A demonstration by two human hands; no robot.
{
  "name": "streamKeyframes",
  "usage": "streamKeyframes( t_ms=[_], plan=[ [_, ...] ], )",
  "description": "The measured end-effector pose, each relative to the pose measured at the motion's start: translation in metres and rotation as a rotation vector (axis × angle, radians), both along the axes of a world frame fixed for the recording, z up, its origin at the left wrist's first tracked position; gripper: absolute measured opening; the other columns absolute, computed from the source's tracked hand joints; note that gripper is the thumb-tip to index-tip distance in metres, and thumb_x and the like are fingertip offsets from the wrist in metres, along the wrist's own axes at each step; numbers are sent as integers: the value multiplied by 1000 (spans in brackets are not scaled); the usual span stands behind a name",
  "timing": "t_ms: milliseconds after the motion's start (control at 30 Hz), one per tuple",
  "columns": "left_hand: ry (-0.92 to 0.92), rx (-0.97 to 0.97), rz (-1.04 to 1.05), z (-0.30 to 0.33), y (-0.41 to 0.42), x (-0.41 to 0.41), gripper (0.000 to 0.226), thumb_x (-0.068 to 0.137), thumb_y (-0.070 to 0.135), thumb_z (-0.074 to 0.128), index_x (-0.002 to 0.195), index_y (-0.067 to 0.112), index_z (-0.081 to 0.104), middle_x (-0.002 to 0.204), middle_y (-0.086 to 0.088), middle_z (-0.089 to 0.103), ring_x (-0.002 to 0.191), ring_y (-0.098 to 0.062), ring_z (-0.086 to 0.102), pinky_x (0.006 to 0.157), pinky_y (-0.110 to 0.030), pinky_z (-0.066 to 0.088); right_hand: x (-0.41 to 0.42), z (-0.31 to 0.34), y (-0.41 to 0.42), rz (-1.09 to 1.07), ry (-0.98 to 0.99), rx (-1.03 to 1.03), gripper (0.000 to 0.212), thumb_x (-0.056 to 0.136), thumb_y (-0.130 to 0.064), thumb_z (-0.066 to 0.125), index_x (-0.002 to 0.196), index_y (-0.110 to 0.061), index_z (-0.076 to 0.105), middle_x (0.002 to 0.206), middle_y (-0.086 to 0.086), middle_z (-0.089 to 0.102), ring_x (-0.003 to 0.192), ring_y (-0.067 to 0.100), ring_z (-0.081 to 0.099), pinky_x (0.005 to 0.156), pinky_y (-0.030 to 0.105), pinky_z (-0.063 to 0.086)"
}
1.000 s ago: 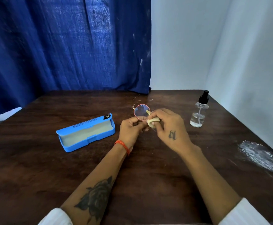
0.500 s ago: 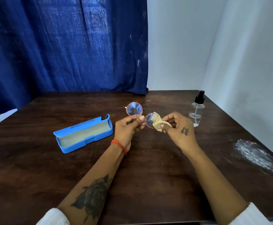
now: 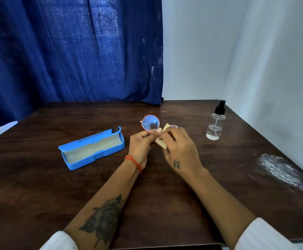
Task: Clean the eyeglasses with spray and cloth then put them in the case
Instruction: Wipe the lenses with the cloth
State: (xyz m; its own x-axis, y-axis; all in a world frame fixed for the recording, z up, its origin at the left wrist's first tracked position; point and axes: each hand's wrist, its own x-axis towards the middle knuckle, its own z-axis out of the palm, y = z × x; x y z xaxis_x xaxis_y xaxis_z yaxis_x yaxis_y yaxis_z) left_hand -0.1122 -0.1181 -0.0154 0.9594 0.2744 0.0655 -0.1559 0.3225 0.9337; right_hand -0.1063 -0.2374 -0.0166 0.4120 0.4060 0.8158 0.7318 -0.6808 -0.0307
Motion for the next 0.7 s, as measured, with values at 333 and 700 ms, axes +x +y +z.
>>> streamKeyframes(
  t_ms=[333, 700],
  plan=[
    [4, 65, 14, -4, 3, 4, 6, 81, 9, 65, 82, 5, 69, 73, -3, 69, 67, -6, 66, 65, -17, 55, -2, 1, -16, -28, 97, -10, 16, 61, 2, 70, 74, -5, 63, 76, 11, 62, 64, 30, 56, 54, 34, 51],
    [-79, 245, 139, -5, 3, 5, 6, 76, 13, 71, 81, 11, 71, 74, -3, 71, 69, -7, 65, 66, -20, 54, 0, 31, -11, 70, 192, 508, 12, 70, -12, 72, 78, -13, 64, 78, 3, 65, 68, 16, 59, 60, 26, 48]
  ],
)
